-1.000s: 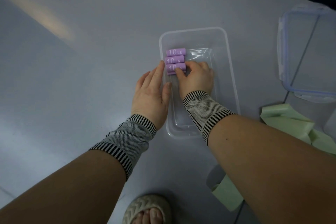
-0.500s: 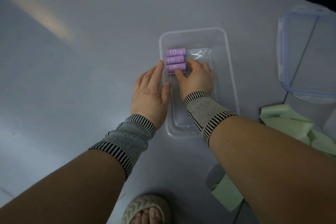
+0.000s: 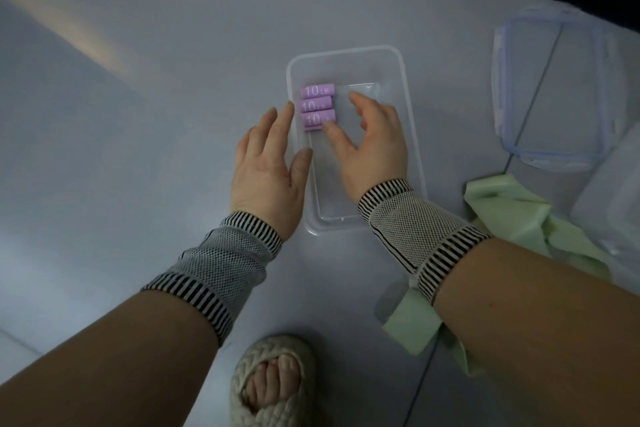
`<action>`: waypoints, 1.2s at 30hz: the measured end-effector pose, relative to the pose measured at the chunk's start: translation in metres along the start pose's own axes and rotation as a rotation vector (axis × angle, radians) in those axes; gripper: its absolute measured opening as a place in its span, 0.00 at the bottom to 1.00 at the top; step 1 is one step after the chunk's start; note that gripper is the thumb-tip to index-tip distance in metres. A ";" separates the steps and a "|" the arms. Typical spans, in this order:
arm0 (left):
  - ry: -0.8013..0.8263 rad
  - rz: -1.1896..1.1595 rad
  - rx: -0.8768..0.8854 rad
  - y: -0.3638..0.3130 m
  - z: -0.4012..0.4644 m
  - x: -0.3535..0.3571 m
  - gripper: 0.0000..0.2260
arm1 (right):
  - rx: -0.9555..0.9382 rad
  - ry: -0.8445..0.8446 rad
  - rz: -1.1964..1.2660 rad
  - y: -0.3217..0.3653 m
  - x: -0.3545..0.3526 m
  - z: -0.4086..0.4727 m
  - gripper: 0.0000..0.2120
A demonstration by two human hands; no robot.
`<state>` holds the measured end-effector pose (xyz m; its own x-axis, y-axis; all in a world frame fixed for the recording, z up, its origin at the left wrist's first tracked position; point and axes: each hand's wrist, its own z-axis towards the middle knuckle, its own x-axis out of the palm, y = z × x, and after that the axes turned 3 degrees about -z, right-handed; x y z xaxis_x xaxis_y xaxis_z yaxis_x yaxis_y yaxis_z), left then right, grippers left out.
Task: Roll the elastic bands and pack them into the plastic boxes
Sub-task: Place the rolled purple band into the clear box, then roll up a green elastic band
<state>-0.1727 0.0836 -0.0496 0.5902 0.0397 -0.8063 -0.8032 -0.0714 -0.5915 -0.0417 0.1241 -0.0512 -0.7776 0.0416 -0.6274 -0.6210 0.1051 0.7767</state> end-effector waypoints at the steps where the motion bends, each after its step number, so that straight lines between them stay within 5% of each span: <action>1: -0.007 -0.008 0.026 -0.007 -0.006 -0.001 0.28 | -0.010 0.001 0.015 0.002 -0.009 -0.007 0.23; 13: 0.115 -0.076 0.316 -0.133 -0.099 0.023 0.25 | -0.010 -0.089 -0.127 -0.044 -0.169 -0.123 0.21; 18: 0.227 -0.106 0.277 -0.165 -0.131 0.051 0.25 | 0.093 -0.107 -0.223 -0.086 -0.219 -0.163 0.19; 31: 0.497 0.216 0.274 -0.157 -0.104 0.125 0.28 | 0.275 0.214 -0.481 -0.177 -0.177 -0.141 0.39; 36: 0.556 0.215 0.303 -0.156 -0.103 0.134 0.27 | 0.246 0.147 -0.618 -0.183 -0.181 -0.134 0.28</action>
<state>0.0400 -0.0028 -0.0638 0.3031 -0.4692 -0.8294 -0.8469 0.2664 -0.4602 0.1993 -0.0357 -0.0729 -0.3033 -0.2324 -0.9241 -0.9286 0.2899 0.2318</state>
